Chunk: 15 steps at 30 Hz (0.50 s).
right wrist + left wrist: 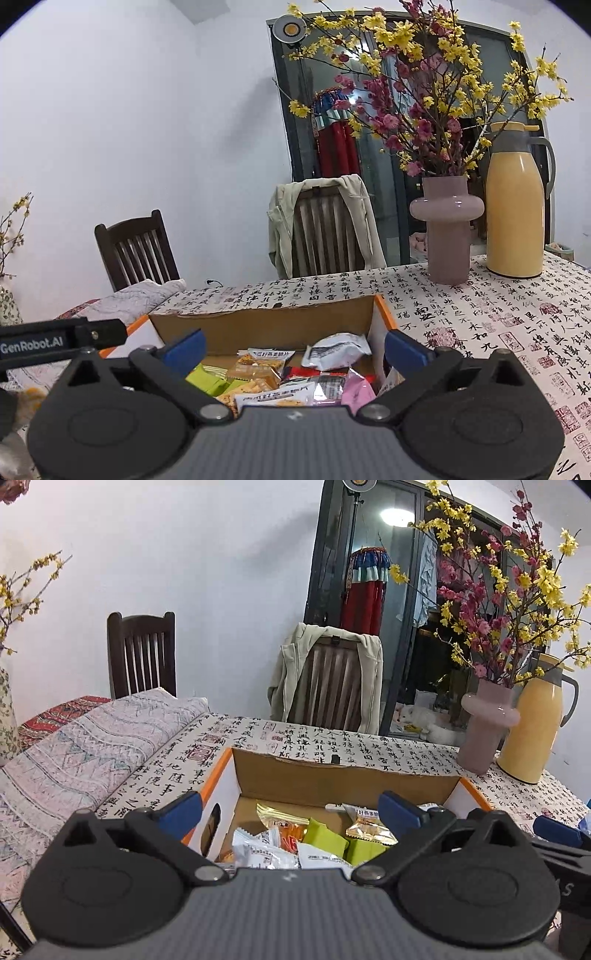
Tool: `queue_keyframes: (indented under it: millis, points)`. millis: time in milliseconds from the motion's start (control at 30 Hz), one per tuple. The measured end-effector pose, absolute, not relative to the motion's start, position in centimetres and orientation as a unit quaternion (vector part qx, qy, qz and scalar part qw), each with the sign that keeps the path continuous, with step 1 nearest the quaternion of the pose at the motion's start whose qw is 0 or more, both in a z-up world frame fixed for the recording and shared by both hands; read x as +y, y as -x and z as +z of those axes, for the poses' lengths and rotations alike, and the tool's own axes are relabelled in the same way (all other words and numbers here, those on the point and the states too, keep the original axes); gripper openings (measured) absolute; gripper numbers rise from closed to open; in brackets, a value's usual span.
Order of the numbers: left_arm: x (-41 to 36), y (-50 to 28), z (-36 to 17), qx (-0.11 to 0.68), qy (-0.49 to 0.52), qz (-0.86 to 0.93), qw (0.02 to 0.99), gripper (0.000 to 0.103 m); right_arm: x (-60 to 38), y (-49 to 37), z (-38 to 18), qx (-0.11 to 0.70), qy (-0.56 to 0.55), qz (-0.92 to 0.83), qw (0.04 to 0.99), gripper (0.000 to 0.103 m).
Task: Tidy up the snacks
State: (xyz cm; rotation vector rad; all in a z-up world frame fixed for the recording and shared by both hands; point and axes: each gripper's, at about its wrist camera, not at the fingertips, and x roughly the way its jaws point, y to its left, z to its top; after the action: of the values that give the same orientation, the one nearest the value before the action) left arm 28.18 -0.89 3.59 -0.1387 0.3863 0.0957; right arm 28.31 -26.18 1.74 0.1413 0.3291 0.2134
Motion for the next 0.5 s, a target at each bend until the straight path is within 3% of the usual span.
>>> queue_keyframes:
  millis: [500]
  points:
    - [-0.8,-21.9,8.0,0.146,0.069,0.048,0.986,0.103,-27.2,-22.8,5.7,0.133,-0.058,0.115,0.983,0.103]
